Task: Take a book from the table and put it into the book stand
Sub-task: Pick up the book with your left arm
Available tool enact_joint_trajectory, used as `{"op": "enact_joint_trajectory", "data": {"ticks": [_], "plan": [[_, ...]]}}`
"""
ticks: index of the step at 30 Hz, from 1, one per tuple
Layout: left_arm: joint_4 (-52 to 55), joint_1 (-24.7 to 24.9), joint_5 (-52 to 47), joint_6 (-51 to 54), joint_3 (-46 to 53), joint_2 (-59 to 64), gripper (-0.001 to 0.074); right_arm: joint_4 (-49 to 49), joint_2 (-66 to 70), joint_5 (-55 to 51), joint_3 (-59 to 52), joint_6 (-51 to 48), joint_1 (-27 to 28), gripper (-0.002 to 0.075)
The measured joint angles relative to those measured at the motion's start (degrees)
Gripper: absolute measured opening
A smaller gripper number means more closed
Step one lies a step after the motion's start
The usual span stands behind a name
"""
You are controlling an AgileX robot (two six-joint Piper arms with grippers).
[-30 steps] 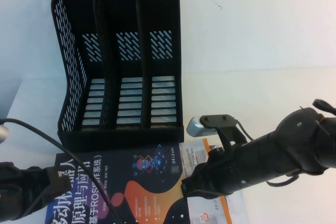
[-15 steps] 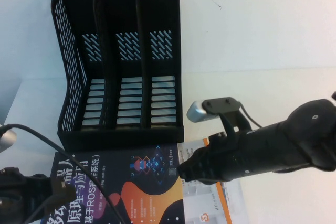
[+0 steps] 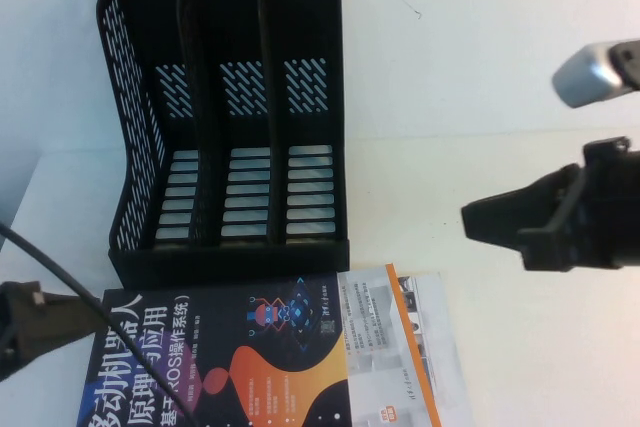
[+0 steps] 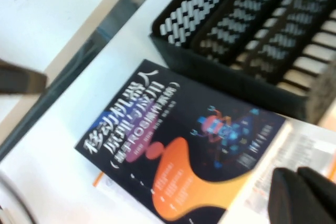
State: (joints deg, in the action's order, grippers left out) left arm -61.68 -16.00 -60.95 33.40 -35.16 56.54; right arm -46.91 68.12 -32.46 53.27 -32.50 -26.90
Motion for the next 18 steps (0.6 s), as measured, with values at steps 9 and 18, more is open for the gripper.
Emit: {"op": "enact_joint_trajectory", "data": {"ticks": [9, 18], "plan": [[3.0, -7.1, -0.5, 3.3, 0.0, 2.4, -0.0003, 9.1, -7.4, -8.9, 0.0, 5.8, 3.5, 0.0005], [6.8, -7.5, 2.8, 4.4, 0.0, 15.0, -0.0003, 16.1, -9.7, -11.5, -3.8, 10.4, 3.6, 0.0004]]}}
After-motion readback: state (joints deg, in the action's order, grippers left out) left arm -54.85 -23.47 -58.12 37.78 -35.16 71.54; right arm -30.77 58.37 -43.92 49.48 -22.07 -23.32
